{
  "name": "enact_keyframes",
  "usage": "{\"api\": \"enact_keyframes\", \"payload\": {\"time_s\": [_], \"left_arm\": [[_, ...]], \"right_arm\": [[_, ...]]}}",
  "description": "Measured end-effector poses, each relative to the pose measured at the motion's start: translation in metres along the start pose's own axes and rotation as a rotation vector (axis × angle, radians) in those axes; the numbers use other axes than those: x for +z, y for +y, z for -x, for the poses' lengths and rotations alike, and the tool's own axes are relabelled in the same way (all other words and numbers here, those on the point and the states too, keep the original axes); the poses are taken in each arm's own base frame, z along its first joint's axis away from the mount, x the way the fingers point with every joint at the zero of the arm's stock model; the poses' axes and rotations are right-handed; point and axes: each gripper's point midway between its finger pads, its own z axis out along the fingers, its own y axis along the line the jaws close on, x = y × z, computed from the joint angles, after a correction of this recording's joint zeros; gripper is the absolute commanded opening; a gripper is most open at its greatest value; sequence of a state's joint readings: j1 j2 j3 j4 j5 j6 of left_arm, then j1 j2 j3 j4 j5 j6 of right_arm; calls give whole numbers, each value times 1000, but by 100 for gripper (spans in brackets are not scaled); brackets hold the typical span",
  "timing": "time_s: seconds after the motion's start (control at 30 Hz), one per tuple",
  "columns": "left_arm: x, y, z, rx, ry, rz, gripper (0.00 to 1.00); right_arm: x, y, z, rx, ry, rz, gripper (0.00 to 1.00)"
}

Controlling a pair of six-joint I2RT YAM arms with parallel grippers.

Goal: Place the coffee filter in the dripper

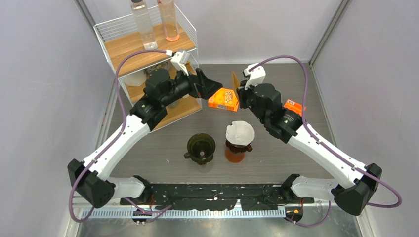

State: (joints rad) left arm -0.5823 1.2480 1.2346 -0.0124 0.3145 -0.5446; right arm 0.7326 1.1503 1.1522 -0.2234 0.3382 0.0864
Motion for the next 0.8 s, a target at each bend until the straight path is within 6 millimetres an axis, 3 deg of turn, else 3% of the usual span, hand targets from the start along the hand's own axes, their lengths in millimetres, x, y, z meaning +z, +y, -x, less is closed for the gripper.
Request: {"api": "enact_keyframes", "payload": {"time_s": [0.17, 0.47, 0.8], "left_arm": [[25, -8, 1, -32, 23, -21, 100], [56, -15, -8, -63, 58, -15, 99], [60, -1, -22, -15, 89, 103, 100]], "right_arm": [[-1, -8, 3, -26, -14, -63, 5], [3, -4, 2, -51, -12, -85, 5], [5, -1, 4, -50, -19, -79, 5]]}}
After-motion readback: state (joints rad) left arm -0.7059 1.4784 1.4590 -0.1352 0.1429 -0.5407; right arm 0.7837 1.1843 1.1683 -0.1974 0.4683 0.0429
